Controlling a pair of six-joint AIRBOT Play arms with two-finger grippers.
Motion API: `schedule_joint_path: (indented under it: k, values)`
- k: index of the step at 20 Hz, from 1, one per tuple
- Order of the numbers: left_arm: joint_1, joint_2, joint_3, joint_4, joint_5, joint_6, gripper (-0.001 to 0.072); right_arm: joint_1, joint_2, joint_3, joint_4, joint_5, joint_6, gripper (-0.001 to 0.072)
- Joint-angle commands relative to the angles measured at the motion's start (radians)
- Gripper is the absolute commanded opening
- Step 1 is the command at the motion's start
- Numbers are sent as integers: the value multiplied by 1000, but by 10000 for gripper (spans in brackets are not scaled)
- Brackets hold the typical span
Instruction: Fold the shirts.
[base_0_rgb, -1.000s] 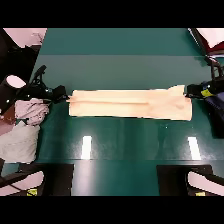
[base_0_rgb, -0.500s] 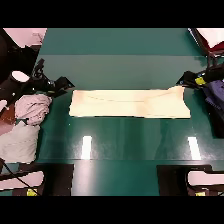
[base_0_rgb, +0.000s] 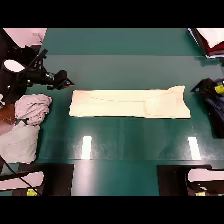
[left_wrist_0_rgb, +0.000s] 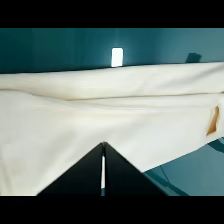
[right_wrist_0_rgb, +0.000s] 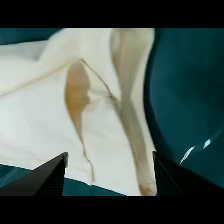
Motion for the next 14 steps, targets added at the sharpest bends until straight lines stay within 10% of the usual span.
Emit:
schedule_joint_path:
  k: [1,14]
  values:
    - [-78,0,6,-5,10,8,34,-106,-68,-69,127,29,-111,606]
    - [-421,-39,5,-5,95,-42,25,-7,-274,-66,262,42,-298,568]
